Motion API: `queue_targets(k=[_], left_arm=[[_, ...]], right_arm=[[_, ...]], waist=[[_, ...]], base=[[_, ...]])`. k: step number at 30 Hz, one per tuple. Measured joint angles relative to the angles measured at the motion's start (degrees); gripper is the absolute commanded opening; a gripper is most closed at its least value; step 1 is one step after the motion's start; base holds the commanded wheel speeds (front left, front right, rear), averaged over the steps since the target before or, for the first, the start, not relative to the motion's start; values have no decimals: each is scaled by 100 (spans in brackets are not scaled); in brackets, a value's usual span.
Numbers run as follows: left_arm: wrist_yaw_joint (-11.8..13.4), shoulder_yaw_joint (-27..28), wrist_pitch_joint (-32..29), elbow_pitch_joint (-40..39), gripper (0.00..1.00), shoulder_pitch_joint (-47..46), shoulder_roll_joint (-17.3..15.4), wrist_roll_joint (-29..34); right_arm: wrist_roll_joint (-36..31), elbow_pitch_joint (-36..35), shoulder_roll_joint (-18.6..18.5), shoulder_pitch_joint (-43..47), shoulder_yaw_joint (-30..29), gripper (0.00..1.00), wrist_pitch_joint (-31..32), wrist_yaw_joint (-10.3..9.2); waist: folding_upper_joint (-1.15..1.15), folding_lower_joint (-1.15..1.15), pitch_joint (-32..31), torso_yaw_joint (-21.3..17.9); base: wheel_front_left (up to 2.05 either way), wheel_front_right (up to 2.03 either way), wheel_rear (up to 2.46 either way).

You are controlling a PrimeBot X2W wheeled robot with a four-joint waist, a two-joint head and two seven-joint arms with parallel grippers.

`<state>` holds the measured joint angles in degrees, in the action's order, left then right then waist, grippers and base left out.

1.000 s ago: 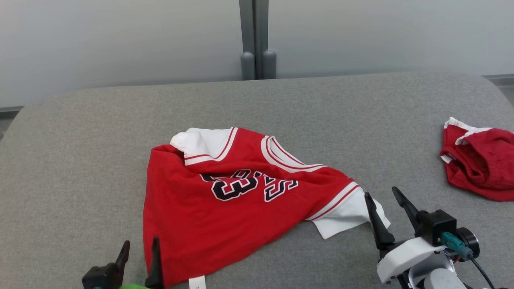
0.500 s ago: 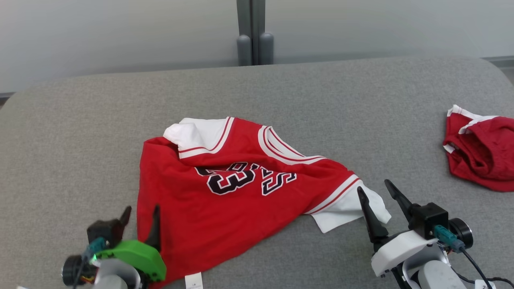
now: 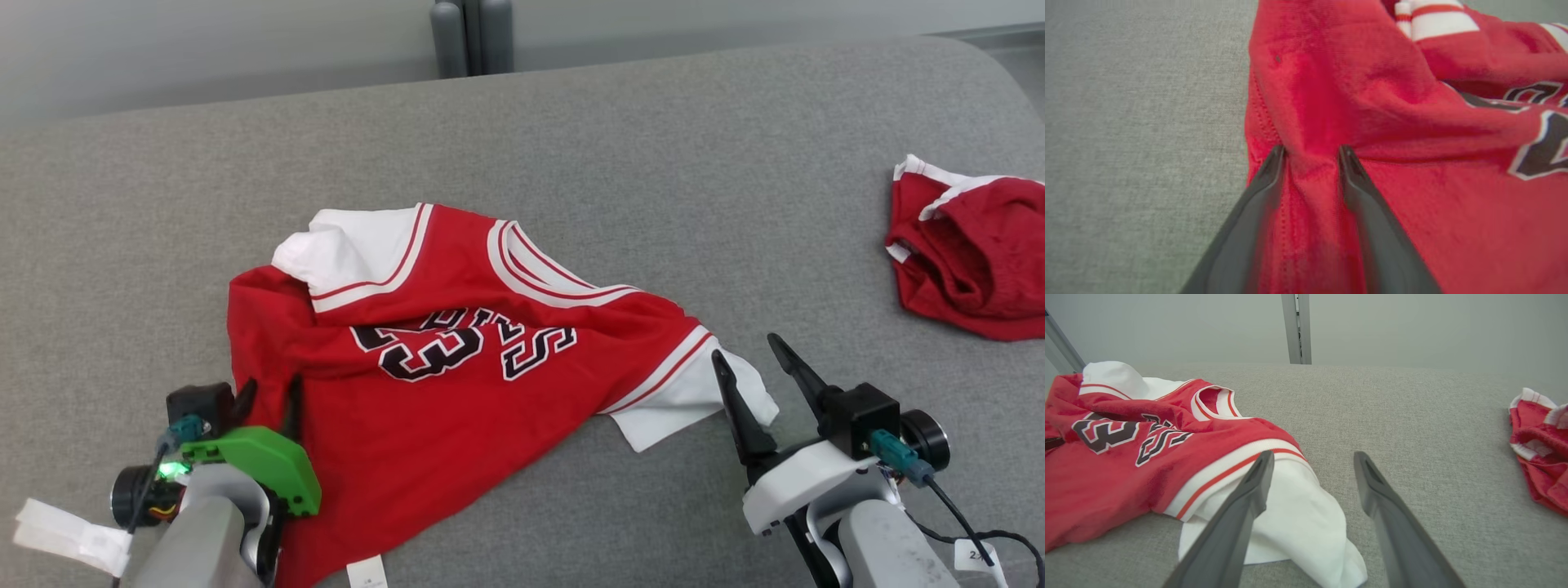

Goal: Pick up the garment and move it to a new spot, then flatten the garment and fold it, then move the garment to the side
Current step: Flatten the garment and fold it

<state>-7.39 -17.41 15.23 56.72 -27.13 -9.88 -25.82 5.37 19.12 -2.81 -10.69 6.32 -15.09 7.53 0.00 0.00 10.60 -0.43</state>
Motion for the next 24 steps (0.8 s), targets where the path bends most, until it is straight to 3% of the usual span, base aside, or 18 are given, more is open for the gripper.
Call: queue_targets(k=[4, 11, 13, 18, 24], left_arm=[[0, -92, -11, -356, 0, -272, -136, -108], [33, 371, -10, -877, 0, -803, -355, 226], [73, 434, -11, -745, 100, -826, -343, 333], [223, 835, -11, -818, 100, -738, -343, 489], [253, 1410, -10, -1625, 100, 207, -226, 784]], right_arm=[[-12, -18, 0, -126, 2, 100, 0, 0], [-10, -40, 1, -234, 42, 100, 0, 0], [0, -25, -1, -249, 67, 100, 0, 0], [92, -37, 1, -275, 119, 100, 0, 0], [200, -98, 0, -140, 83, 100, 0, 0]], waist=[[0, 0, 153, -66], [0, 0, 290, -126], [0, 0, 276, -143], [0, 0, 186, -191], [0, 0, -18, -208]], base=[[0, 0, 0], [0, 0, 0], [0, 0, 0], [0, 0, 0], [0, 0, 0]])
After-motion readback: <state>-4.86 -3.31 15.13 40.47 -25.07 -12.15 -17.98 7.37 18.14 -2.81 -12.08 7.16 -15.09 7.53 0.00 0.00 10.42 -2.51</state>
